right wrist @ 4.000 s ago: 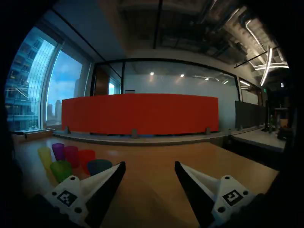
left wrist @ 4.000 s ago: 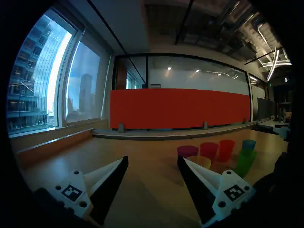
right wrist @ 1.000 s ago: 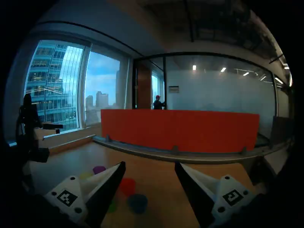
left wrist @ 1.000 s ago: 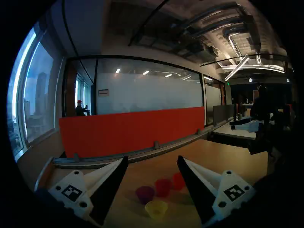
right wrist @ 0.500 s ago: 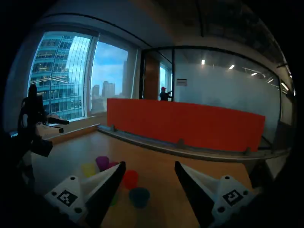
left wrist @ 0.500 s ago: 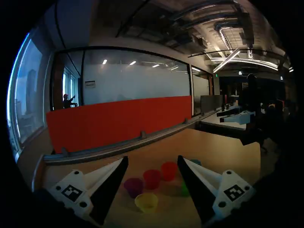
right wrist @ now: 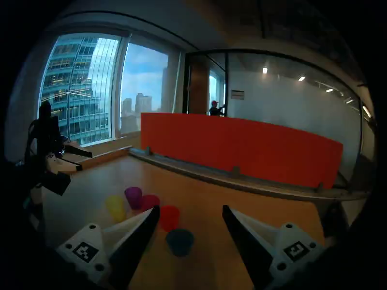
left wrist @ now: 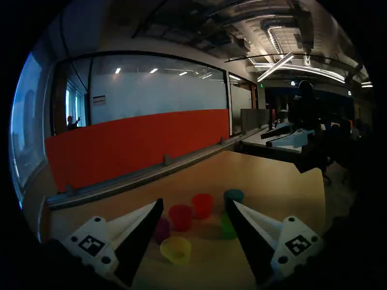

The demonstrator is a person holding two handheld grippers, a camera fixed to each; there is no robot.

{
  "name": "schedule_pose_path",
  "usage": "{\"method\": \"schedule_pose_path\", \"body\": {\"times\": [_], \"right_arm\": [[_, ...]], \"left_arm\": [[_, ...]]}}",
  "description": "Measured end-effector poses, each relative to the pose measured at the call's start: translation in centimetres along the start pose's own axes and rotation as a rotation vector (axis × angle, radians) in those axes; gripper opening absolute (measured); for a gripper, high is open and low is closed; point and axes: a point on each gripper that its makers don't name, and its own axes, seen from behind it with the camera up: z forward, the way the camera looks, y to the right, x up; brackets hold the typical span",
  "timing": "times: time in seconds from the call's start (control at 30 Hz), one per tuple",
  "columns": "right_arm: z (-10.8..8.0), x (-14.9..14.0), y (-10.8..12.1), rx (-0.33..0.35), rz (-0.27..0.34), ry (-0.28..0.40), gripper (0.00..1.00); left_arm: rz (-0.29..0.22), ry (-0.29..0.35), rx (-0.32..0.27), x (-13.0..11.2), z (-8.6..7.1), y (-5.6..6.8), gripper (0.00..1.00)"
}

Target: Pour water

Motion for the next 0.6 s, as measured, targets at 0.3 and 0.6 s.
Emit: {"method": "schedule_pose_path", "body": {"times": [0.3, 0.6], "right_arm": [[0.6, -2.2, -0.5, 0.019, -0.020, -0.049, 1.00], [1.2, -4.0, -0.3, 0.024, -0.026, -0.086, 1.00]], "left_arm": [[0.008, -0.021, -0.059, -1.4, 0.9, 1.5, 0.96], [-0.002, -0.069, -0.107, -4.1, 2.1, 3.0, 0.96]]}}
